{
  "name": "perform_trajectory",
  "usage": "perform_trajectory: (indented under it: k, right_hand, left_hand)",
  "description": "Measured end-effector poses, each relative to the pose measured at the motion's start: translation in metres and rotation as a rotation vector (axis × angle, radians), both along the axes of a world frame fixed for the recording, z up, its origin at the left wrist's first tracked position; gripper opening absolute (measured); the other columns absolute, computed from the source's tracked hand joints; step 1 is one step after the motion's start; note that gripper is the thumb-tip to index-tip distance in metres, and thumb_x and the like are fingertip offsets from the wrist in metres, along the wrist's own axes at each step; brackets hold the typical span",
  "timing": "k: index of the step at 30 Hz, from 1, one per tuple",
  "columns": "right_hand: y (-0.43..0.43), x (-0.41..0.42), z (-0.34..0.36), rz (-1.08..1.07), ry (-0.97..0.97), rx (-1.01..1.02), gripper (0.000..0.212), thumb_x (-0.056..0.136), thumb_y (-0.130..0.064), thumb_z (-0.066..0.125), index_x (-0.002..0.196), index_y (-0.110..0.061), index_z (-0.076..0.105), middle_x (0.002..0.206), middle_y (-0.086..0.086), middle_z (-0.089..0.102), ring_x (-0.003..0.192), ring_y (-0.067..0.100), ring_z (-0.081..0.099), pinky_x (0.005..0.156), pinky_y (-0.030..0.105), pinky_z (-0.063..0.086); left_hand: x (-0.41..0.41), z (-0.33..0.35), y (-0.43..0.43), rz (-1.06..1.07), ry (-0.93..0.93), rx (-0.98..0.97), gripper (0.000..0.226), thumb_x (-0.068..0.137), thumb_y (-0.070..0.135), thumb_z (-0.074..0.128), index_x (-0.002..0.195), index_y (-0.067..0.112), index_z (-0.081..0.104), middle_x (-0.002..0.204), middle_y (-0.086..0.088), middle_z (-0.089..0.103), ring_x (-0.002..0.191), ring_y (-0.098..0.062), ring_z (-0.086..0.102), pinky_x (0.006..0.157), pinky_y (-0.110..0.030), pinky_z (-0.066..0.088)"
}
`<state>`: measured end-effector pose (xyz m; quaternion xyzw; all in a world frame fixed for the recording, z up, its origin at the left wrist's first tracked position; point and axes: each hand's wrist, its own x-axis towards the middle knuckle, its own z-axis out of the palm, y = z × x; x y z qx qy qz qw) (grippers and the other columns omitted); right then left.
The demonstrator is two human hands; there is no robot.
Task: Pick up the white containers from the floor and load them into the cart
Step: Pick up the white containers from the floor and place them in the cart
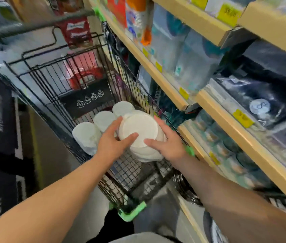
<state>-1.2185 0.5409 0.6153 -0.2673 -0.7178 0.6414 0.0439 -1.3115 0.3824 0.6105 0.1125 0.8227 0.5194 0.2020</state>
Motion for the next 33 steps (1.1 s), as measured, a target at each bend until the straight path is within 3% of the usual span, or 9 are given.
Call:
perform_trajectory:
  k: [4, 6, 8, 12, 20, 22, 25, 29, 33]
  right_hand:
    - [0.002, -0.048, -0.013, -0.044, -0.084, 0.022, 0.079, 0.074, -0.018, 0.078, 0.140, -0.037, 0.040, 0.127, -0.010, 0.051, 0.117, 0.015, 0.050, 0.098, 0.036, 0.049]
    - [0.007, -0.068, -0.019, -0.007, -0.109, 0.074, 0.081, 0.077, -0.019, 0.075, 0.145, -0.032, 0.034, 0.129, -0.011, 0.046, 0.122, 0.014, 0.043, 0.105, 0.043, 0.042]
    - [0.013, -0.084, -0.028, -0.005, -0.180, 0.101, 0.083, 0.079, -0.020, 0.074, 0.147, -0.028, 0.028, 0.135, -0.009, 0.042, 0.126, 0.014, 0.038, 0.109, 0.039, 0.035]
    - [0.032, -0.103, -0.066, -0.130, -0.248, -0.080, 0.082, 0.076, -0.006, 0.076, 0.144, -0.030, 0.037, 0.110, -0.022, 0.049, 0.118, 0.011, 0.045, 0.098, 0.028, 0.041]
    - [0.061, -0.129, -0.173, -0.208, -0.367, -0.175, 0.084, 0.071, -0.001, 0.078, 0.140, -0.035, 0.042, 0.121, -0.007, 0.052, 0.115, 0.021, 0.051, 0.102, 0.047, 0.045]
    - [0.065, -0.126, -0.194, -0.221, -0.397, -0.172, 0.084, 0.070, -0.002, 0.078, 0.138, -0.037, 0.044, 0.124, -0.005, 0.052, 0.117, 0.023, 0.051, 0.102, 0.049, 0.045]
    - [0.068, -0.119, -0.215, -0.219, -0.410, -0.192, 0.083, 0.070, -0.001, 0.076, 0.136, -0.041, 0.046, 0.131, -0.004, 0.051, 0.118, 0.024, 0.051, 0.102, 0.050, 0.044]
    - [0.077, -0.118, -0.223, -0.234, -0.369, -0.264, 0.081, 0.070, 0.003, 0.071, 0.136, -0.037, 0.046, 0.131, -0.001, 0.054, 0.116, 0.023, 0.052, 0.102, 0.048, 0.045]
    - [0.083, -0.118, -0.219, -0.210, -0.349, -0.274, 0.078, 0.076, 0.010, 0.065, 0.142, -0.026, 0.041, 0.109, -0.014, 0.056, 0.101, 0.011, 0.055, 0.088, 0.023, 0.051]
  left_hand:
    - [-0.060, -0.017, 0.008, -0.072, -0.004, -0.066, 0.079, 0.076, 0.042, 0.078, 0.144, 0.027, 0.042, 0.139, 0.008, 0.048, 0.124, -0.013, 0.047, 0.103, -0.029, 0.040]
    - [-0.084, -0.029, 0.016, -0.108, -0.011, -0.077, 0.079, 0.076, 0.042, 0.078, 0.144, 0.027, 0.041, 0.141, 0.007, 0.047, 0.124, -0.013, 0.047, 0.102, -0.030, 0.041]
    - [-0.100, -0.044, 0.025, -0.119, -0.036, -0.094, 0.080, 0.076, 0.041, 0.078, 0.145, 0.027, 0.040, 0.144, 0.006, 0.046, 0.125, -0.014, 0.047, 0.101, -0.030, 0.041]
    - [-0.119, -0.089, 0.047, -0.147, -0.105, -0.111, 0.081, 0.078, 0.039, 0.077, 0.147, 0.023, 0.037, 0.146, 0.002, 0.044, 0.130, -0.018, 0.046, 0.103, -0.031, 0.041]
    - [-0.140, -0.192, 0.081, -0.157, -0.192, -0.164, 0.082, 0.076, 0.035, 0.079, 0.146, 0.015, 0.039, 0.144, -0.001, 0.046, 0.128, -0.012, 0.046, 0.092, -0.011, 0.035]
    - [-0.137, -0.214, 0.085, -0.191, -0.184, -0.197, 0.078, 0.077, 0.034, 0.079, 0.143, 0.013, 0.044, 0.142, -0.002, 0.049, 0.124, -0.011, 0.048, 0.094, -0.016, 0.041]
    - [-0.130, -0.234, 0.090, -0.208, -0.191, -0.222, 0.078, 0.077, 0.040, 0.078, 0.142, 0.014, 0.044, 0.140, -0.009, 0.051, 0.117, -0.026, 0.058, 0.096, -0.044, 0.050]
    - [-0.128, -0.246, 0.092, -0.183, -0.205, -0.187, 0.096, 0.062, 0.063, 0.069, 0.142, 0.016, 0.044, 0.139, -0.002, 0.051, 0.123, -0.023, 0.054, 0.098, -0.047, 0.049]
    - [-0.121, -0.249, 0.094, -0.146, -0.225, -0.180, 0.090, 0.066, 0.058, 0.072, 0.142, 0.020, 0.043, 0.143, 0.003, 0.049, 0.126, -0.018, 0.050, 0.102, -0.045, 0.047]
